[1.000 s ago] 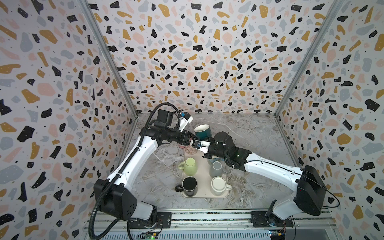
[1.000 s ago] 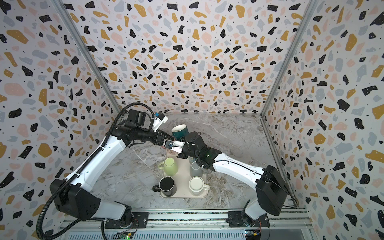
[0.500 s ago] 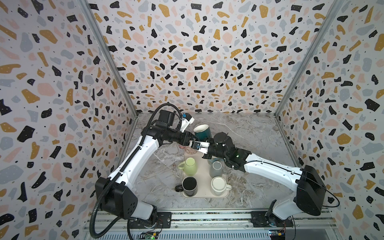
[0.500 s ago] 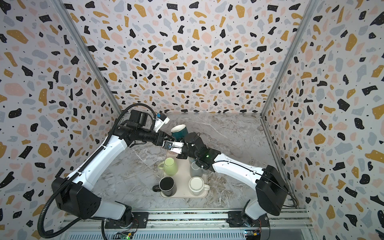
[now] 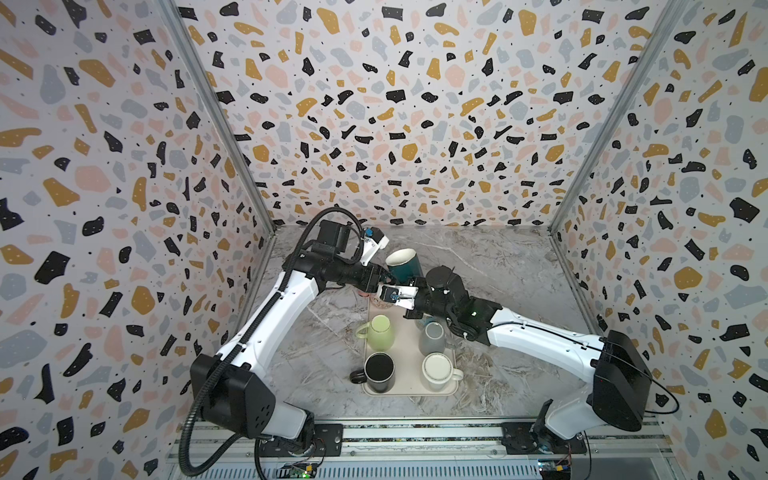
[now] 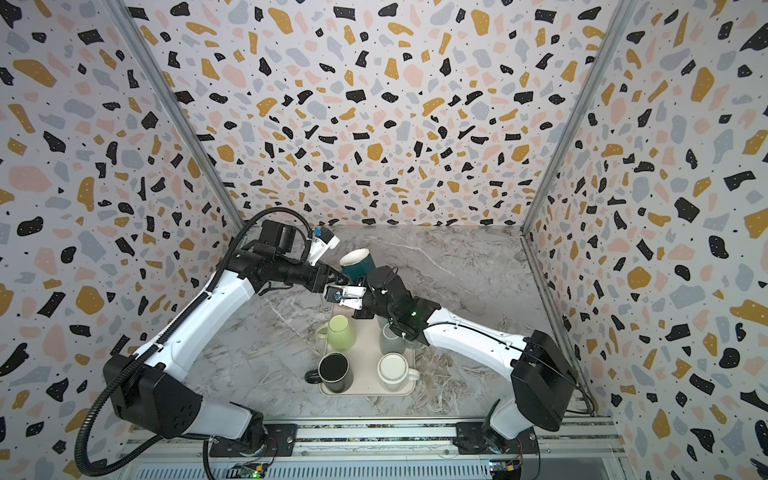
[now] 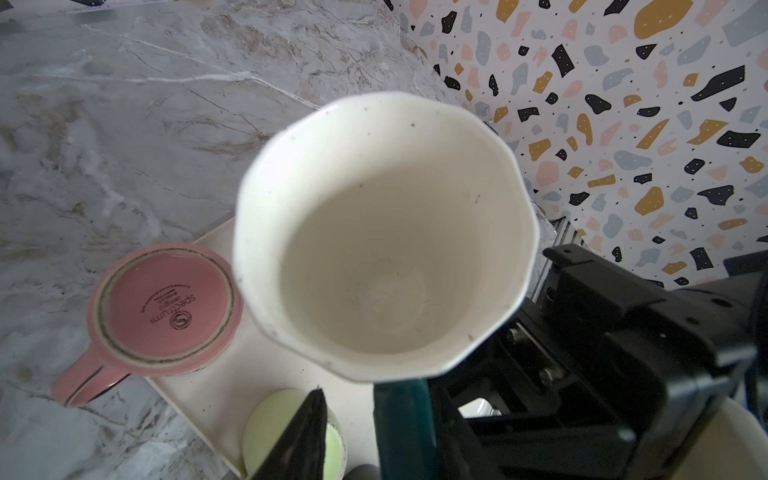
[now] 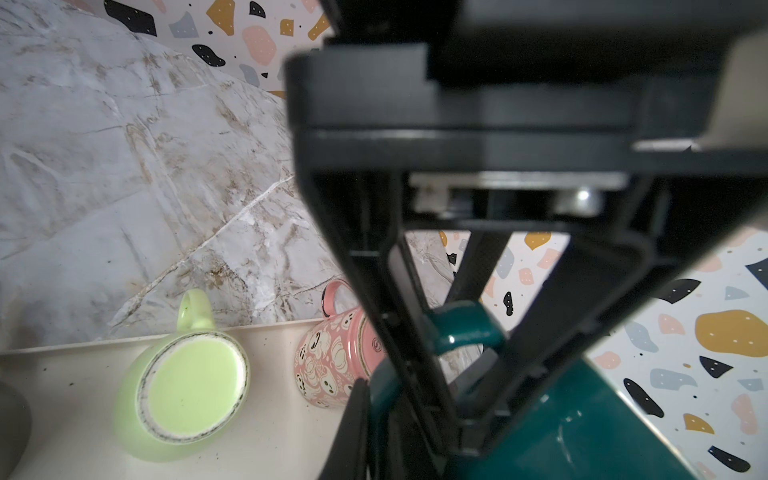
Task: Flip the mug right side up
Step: 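Grasp the upright dark green mug's handle with the left gripper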
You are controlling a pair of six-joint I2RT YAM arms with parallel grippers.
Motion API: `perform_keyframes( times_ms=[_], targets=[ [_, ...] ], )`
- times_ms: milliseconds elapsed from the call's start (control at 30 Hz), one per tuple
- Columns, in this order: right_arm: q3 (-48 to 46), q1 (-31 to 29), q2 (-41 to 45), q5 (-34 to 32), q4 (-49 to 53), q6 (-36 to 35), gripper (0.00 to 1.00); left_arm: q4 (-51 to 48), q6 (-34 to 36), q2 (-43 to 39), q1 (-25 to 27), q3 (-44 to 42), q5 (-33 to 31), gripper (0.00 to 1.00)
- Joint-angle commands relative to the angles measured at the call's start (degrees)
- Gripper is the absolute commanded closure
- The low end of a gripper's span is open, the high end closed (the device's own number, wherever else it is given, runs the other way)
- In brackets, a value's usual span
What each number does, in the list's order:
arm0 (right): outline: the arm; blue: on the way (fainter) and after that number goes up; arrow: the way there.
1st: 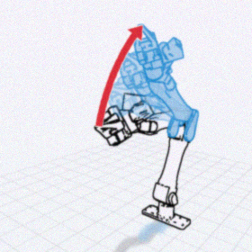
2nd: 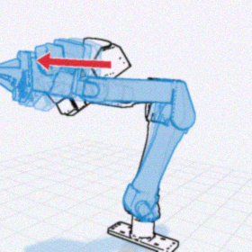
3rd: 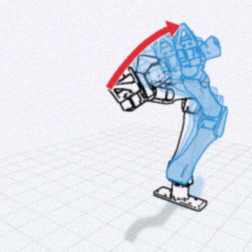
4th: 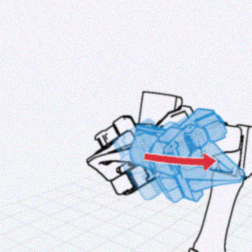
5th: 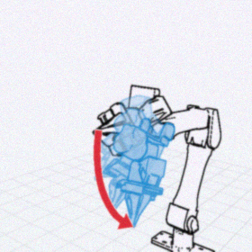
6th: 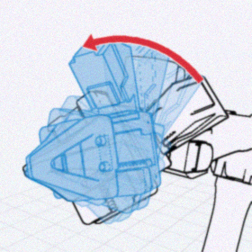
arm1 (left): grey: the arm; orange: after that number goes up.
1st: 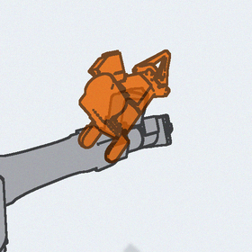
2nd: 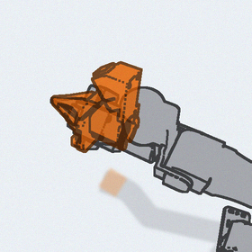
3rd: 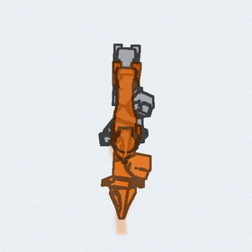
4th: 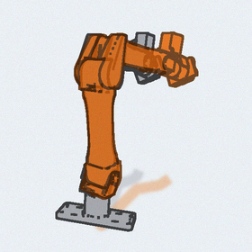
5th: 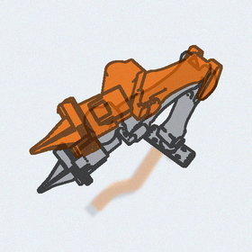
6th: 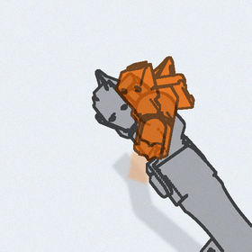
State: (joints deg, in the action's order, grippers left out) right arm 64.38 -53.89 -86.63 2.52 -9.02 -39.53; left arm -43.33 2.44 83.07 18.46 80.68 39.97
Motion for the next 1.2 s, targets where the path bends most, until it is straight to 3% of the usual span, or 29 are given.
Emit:
perform_keyframes(
  times_ms=[0, 200, 567, 933, 1167],
  targets=[
    [1.01, -0.6, 1.18, -1.53, -4.92, -2.38, 1.0, -0.61, 1.12, 0.38, 0.17, 1.84, -0.71, 0.6],
    [0.88, -1.04, 0.67, -2.61, -4.61, -3.38, 1.0, -0.79, 1.25, 0.34, 0.17, 1.87, -0.84, 0.7],
    [0.13, -1.22, 0.67, -4.1, -6.4, -4.22, 1.0, -0.7, 1.24, 0.28, 0.17, 0.49, 0.35, 0.99],
    [-0.22, -1.21, 0.52, -6.83, -8.67, -4.68, 1.0, 3.43, -1.28, -1.84, 0.46, -1.58, 0.64, 1.0],
    [-0.74, -1.22, 0.84, -7.62, -9.46, -4.77, 0.78, 6.7, -2.66, -4.19, 0.65, -3.94, 0.69, 1.0]
  ],
)
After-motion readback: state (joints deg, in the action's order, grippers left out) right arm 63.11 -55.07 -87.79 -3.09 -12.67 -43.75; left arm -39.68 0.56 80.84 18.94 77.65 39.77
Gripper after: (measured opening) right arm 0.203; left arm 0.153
